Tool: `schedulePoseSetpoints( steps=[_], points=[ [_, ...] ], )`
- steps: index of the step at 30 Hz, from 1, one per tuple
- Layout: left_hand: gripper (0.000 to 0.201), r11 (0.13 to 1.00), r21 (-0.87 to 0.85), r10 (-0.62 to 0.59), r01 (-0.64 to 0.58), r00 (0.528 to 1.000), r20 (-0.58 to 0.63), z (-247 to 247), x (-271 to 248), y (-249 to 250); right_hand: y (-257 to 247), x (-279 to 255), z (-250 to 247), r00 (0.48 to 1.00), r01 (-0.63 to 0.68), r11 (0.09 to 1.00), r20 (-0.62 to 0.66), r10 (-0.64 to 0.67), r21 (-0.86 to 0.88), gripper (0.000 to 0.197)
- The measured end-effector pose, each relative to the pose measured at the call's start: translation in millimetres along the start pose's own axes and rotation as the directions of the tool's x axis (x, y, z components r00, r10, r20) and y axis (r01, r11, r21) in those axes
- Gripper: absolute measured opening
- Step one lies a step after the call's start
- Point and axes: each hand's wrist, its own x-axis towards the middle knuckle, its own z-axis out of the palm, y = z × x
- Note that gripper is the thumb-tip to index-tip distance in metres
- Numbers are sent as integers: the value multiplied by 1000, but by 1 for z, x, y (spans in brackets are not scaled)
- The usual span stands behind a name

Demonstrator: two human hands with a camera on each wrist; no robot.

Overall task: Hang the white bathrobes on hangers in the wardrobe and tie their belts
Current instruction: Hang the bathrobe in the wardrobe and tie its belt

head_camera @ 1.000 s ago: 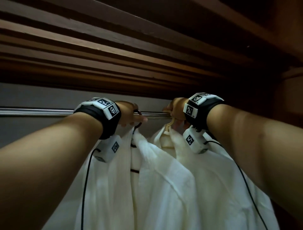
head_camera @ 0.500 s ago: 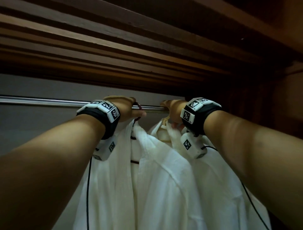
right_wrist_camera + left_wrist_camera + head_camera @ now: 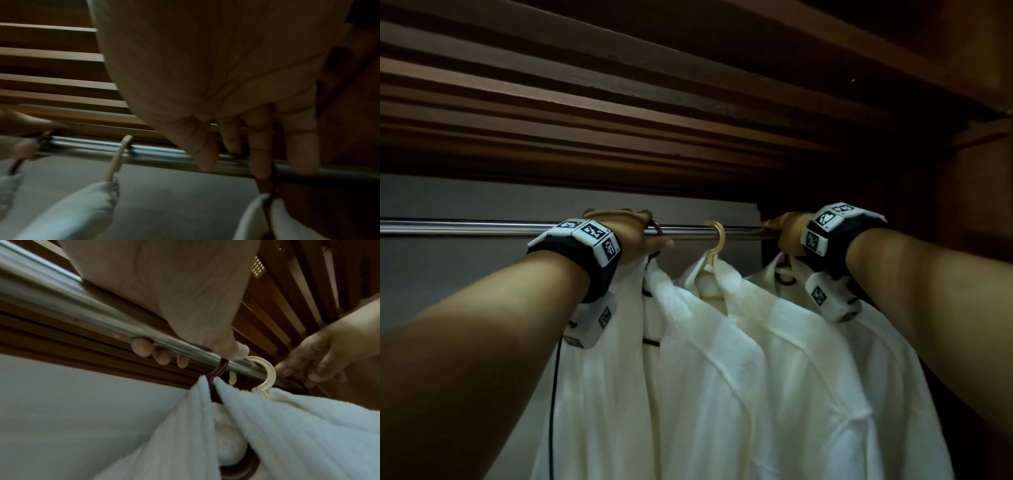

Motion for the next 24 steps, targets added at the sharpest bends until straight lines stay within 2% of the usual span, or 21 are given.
schedulePoseSetpoints(
  steps=[2, 4, 5, 7, 8, 11, 14, 15, 16, 18, 22, 24],
  points=[
    [47, 1000, 9, -1, 1, 1000, -2, 1, 2, 2, -5, 18, 1, 998, 60, 995, -8, -61, -83, 60],
    [47, 1000, 10, 4, -4, 1000, -14, 2, 3, 3, -8, 34, 2, 990, 127, 971, -38, -138, -202, 66],
    [47, 1000, 10, 9, -8, 1000, -20, 2, 3, 4, -8, 31, 4, 985, 139, 977, -78, -153, -159, 68],
    [47, 1000, 6, 18, -18, 1000, -24, 3, 4, 3, -17, 11, -1, 988, 150, 987, -32, -152, -57, 53],
    [48, 1000, 3, 22, -22, 999, -25, 4, 4, 3, -21, -1, -4, 990, 134, 991, -48, -134, 1, 49],
    [50, 999, 10, 38, -37, 999, -39, 6, 5, 3, -25, -25, -8, 989, 111, 992, -105, -105, 56, 41],
    [52, 998, 21, 53, -52, 996, -71, 8, 5, 2, -30, -47, 6, 989, 87, 995, 113, -93, 56, 48],
    [52, 998, 21, 60, -58, 995, -82, 9, 4, 1, -32, -54, 15, 978, 69, 997, 193, -74, 33, 48],
    [53, 998, 19, 68, -67, 994, -90, 9, 3, 0, -32, -54, 27, 975, 67, 996, 215, -55, -51, 49],
    [53, 996, 12, 88, -87, 992, -92, 10, 2, -1, -27, -56, 44, 991, 39, 981, 130, -13, -193, 51],
    [54, 996, 17, 93, -92, 990, -101, 9, 0, -1, -15, -57, 53, 985, -120, 982, 104, 136, -149, 44],
    [54, 995, 17, 99, -98, 989, -108, 11, 1, 0, -12, -56, 58, 989, -140, 984, 33, 144, -109, 59]
  ],
)
